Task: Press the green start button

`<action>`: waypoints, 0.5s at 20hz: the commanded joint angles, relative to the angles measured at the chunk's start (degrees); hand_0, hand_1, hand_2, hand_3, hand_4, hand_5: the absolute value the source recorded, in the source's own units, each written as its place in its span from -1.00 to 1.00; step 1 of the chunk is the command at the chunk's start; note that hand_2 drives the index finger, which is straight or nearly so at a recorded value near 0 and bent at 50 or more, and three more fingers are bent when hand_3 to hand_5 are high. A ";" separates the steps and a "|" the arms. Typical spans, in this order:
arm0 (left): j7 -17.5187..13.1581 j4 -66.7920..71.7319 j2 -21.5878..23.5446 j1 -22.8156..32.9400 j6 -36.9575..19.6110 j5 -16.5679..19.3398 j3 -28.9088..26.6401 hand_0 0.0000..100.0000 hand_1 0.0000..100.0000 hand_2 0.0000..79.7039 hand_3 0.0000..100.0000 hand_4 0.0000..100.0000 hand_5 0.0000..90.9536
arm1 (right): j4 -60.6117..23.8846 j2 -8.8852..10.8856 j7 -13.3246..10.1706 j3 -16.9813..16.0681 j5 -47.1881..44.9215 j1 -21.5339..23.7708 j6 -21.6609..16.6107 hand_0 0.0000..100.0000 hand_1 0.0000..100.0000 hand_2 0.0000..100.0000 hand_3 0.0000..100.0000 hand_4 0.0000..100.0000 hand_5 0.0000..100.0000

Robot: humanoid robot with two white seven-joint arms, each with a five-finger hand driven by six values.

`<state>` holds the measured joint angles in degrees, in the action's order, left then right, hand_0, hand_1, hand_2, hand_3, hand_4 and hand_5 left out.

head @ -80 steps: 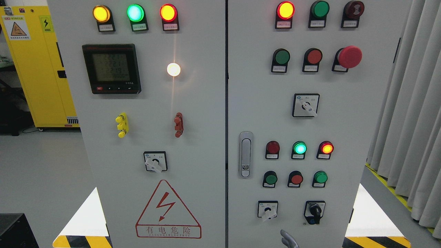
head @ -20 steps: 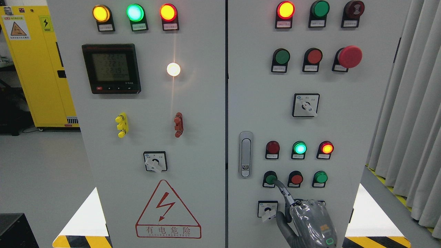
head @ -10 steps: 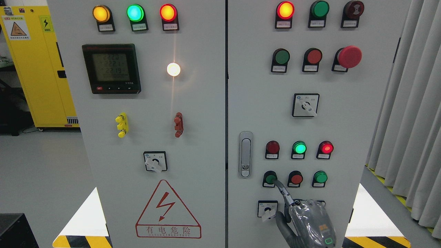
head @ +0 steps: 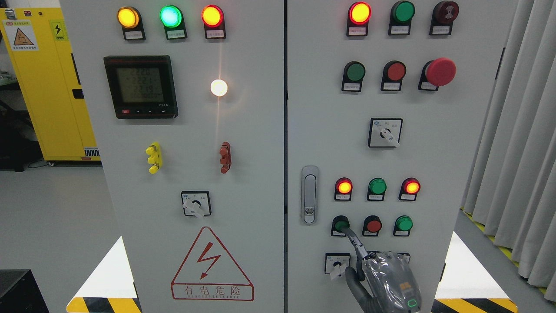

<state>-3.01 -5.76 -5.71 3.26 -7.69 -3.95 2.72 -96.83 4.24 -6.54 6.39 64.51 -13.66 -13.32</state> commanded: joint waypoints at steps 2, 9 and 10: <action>0.02 -0.04 0.00 -0.01 0.04 0.00 0.00 -0.76 0.11 -1.00 -1.00 -1.00 -1.00 | 0.06 -0.02 0.03 0.29 0.00 -0.22 0.22 0.49 0.92 -1.00 0.77 0.92 1.00; 0.02 -0.04 0.00 -0.01 0.04 0.00 0.00 -0.76 0.11 -1.00 -1.00 -1.00 -1.00 | -2.40 -0.02 -0.84 0.37 -0.79 1.44 -0.30 0.50 0.92 -1.00 0.77 0.91 1.00; 0.02 -0.04 0.00 -0.01 0.04 0.00 0.00 -0.76 0.11 -1.00 -1.00 -1.00 -1.00 | -3.27 -0.02 -1.19 0.37 -0.88 1.88 -0.39 0.52 0.92 -1.00 0.77 0.91 1.00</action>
<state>-3.01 -5.76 -5.71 3.26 -7.69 -3.95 2.72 -97.40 4.23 -6.24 6.57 64.12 -13.17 -13.15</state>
